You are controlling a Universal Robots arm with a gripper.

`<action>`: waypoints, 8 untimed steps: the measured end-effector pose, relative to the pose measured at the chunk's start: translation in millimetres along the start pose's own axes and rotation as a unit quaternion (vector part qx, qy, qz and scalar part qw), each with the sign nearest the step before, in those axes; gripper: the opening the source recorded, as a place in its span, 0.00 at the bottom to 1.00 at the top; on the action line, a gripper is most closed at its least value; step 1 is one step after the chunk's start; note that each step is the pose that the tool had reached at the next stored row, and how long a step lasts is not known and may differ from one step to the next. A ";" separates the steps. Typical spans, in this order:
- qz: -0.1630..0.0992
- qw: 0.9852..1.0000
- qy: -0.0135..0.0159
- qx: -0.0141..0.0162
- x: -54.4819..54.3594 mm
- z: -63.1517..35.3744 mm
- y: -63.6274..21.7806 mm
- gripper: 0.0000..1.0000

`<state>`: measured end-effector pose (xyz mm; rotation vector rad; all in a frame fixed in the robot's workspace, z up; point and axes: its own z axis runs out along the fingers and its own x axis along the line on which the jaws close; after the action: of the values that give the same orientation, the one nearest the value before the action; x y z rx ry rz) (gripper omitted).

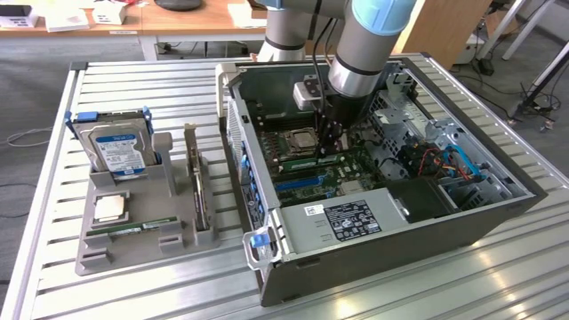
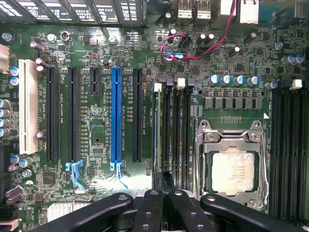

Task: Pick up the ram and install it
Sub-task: 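Press down the ram until it locks into place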

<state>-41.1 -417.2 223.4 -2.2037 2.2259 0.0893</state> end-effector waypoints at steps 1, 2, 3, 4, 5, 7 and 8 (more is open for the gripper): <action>0.000 1.000 0.000 0.000 0.0 0.0 0.0 0.11; 0.000 1.000 0.000 0.000 0.0 0.0 0.0 0.11; 0.000 1.000 0.000 0.000 0.0 0.0 0.0 0.11; 0.000 1.000 0.000 0.000 0.0 -0.1 0.0 0.11; 0.000 1.000 0.000 0.000 0.0 -0.1 0.0 0.11; 0.000 1.000 0.000 0.000 0.0 -0.1 0.0 0.11; 0.000 1.000 0.000 0.000 0.0 -0.1 0.0 0.11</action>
<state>-41.1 -417.3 223.4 -2.2039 2.2260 0.0893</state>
